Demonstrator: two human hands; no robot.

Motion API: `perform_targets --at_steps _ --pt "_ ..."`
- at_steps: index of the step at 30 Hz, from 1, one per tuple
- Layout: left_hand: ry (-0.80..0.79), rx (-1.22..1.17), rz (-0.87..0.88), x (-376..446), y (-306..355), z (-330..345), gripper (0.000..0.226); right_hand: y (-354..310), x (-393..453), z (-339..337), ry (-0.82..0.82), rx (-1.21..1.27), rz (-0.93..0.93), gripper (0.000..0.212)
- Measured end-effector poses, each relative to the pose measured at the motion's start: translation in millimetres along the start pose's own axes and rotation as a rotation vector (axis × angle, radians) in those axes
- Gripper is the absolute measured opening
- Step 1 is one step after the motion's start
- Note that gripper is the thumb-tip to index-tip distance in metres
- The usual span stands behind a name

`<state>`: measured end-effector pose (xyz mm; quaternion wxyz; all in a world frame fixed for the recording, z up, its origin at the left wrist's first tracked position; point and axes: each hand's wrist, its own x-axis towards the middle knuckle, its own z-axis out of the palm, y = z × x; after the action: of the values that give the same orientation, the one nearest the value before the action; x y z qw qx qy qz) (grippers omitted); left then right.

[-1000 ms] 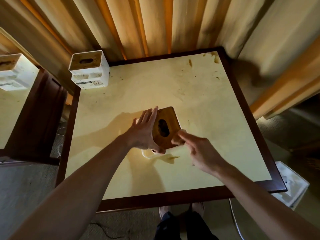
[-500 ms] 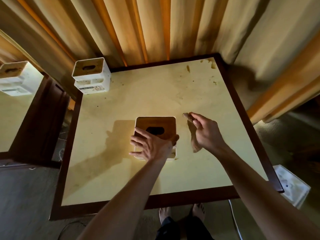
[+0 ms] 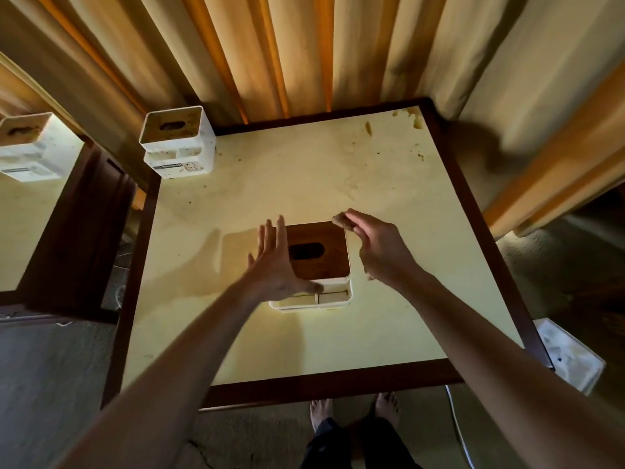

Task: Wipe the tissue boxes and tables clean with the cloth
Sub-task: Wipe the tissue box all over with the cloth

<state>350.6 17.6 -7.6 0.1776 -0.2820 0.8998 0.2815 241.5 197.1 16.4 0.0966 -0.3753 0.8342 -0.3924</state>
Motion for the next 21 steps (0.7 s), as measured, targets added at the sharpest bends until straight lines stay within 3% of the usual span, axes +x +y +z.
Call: perform_targets --at_steps 3,7,12,21 --pt "-0.190 0.298 0.096 20 -17 -25 0.157 -1 11 19 -0.061 -0.081 -0.059 0.040" --pt "-0.287 0.469 0.174 34 -18 -40 0.153 9 17 46 -0.169 -0.195 -0.027 0.046" --pt "-0.267 0.519 0.194 36 -19 -39 0.151 13 9 56 -0.337 -0.368 -0.019 0.064" --pt "-0.227 0.601 0.175 29 -6 -44 0.150 3 -42 54 -0.450 -0.377 0.011 0.061"
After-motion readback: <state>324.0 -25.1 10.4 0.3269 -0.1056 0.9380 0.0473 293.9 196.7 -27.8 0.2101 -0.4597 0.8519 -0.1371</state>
